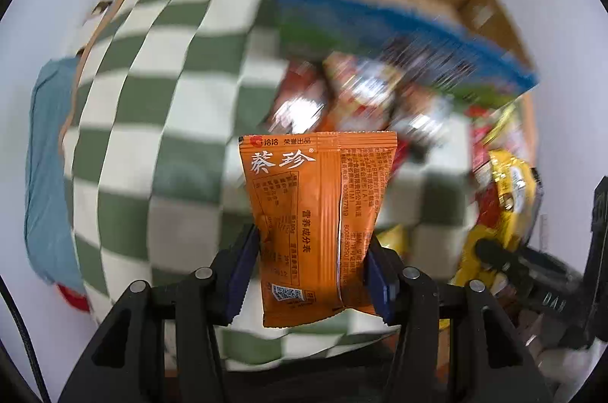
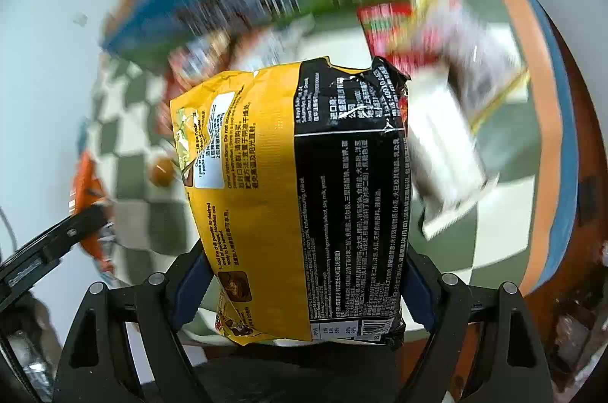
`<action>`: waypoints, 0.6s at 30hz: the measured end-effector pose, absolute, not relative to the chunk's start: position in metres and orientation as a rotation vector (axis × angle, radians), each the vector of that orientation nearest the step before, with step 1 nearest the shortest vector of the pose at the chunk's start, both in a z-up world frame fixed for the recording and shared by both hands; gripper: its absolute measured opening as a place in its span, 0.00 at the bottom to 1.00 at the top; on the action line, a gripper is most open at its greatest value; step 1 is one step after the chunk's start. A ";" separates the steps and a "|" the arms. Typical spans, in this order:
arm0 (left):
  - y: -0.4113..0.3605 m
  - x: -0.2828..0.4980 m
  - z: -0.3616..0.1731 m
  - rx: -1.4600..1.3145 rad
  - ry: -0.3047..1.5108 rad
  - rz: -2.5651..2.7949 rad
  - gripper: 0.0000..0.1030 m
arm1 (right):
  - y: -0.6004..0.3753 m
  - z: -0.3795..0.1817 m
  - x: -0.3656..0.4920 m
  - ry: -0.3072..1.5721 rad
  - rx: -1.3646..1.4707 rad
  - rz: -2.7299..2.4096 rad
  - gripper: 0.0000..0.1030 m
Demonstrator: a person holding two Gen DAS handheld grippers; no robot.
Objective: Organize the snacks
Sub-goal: 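Carry both packets into the cardboard box and open both tools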
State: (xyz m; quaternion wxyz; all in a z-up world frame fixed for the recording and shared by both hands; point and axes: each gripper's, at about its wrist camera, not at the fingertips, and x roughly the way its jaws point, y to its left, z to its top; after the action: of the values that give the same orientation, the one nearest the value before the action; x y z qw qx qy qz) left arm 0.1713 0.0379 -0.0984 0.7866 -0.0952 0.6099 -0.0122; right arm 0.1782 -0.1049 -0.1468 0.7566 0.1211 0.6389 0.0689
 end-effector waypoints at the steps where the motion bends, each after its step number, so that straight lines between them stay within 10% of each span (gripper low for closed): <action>1: 0.029 0.187 -0.102 -0.211 1.300 -0.035 0.48 | -0.112 -0.131 0.182 1.376 0.272 0.163 0.85; 11: -0.019 0.342 -0.038 -0.217 1.173 -0.096 0.48 | -0.174 -0.010 0.298 1.206 0.271 0.253 0.85; 18: -0.016 0.461 -0.080 -0.252 1.277 -0.051 0.49 | -0.207 -0.024 0.406 1.275 0.250 0.195 0.85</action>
State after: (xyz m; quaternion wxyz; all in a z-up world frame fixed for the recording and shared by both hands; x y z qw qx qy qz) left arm 0.4614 -0.0158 -0.0801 0.7954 -0.1171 0.5943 -0.0236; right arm 0.4060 -0.2072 -0.0238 0.7919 0.1162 0.5926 0.0907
